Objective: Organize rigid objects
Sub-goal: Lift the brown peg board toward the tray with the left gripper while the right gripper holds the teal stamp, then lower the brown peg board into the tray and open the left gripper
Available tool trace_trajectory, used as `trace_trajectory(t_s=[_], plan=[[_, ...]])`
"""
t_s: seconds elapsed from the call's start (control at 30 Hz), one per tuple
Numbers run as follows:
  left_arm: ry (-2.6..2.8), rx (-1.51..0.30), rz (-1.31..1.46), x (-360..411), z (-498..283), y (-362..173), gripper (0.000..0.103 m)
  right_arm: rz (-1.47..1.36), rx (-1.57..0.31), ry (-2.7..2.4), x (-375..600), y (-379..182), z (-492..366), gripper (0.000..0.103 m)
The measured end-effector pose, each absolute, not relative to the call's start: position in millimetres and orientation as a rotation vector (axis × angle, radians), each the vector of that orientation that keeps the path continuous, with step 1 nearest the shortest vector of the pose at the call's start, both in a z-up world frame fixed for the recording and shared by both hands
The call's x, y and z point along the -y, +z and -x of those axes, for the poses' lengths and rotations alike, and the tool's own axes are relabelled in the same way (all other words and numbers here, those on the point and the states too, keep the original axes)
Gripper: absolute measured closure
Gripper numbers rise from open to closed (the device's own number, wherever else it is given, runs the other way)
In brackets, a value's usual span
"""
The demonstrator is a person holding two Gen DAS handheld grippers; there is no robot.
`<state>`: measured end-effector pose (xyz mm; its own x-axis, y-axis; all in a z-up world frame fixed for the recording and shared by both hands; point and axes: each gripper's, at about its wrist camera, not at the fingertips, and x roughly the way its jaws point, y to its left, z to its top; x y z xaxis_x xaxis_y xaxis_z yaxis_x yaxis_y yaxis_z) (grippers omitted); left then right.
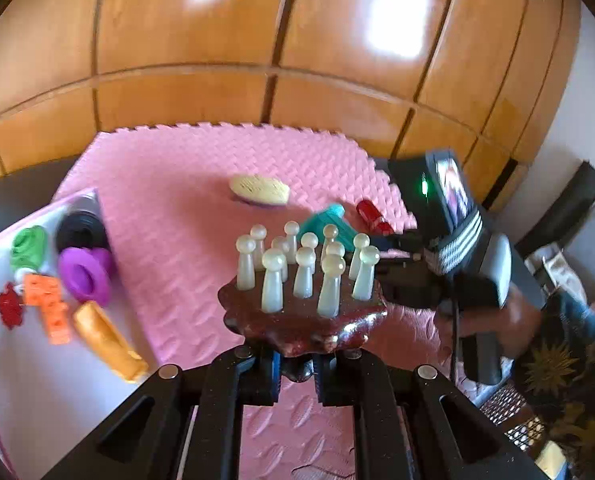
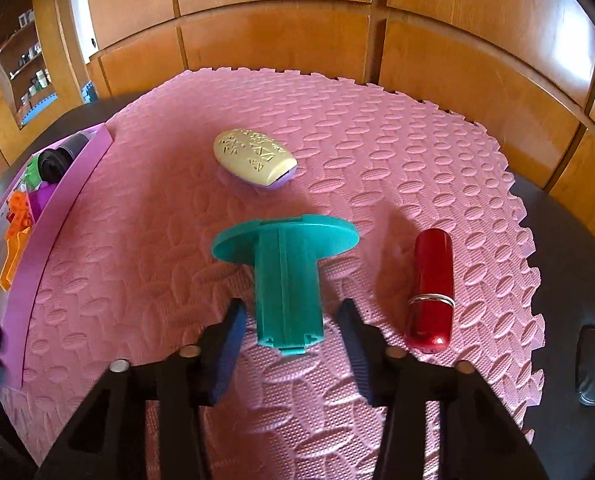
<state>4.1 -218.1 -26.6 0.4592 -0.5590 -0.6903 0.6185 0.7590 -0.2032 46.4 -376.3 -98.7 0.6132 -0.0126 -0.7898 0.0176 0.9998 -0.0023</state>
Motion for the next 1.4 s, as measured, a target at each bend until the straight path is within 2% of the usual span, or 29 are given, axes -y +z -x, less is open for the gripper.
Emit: trace_trajectory(t_s=[0.3, 0.7, 1.07, 1.27, 1.4], plan=[[-0.588, -0.800, 0.016, 151.7, -23.1, -9.3, 0.091, 0.002, -0.889, -0.015, 377.6, -100.4, -40.2, 0.066], [-0.299, -0.944, 0.156, 50.3, -69.3, -49.2, 0.091, 0.097, -0.846, -0.030, 367.7, -100.2, -36.2, 0.067], [-0.218, -1.003, 0.121, 44.9, -102.3, -78.5, 0.091, 0.113, -0.838, -0.037, 364.8, -100.4, -36.4, 0.066], [-0.185, -0.994, 0.096, 41.8, -123.3, -82.1, 0.091, 0.104, -0.843, -0.048, 366.6, -99.7, -37.9, 0.063], [-0.170, -0.986, 0.090, 40.7, -127.2, -80.4, 0.088, 0.067, -0.857, -0.070, 372.5, -99.2, -40.7, 0.054]])
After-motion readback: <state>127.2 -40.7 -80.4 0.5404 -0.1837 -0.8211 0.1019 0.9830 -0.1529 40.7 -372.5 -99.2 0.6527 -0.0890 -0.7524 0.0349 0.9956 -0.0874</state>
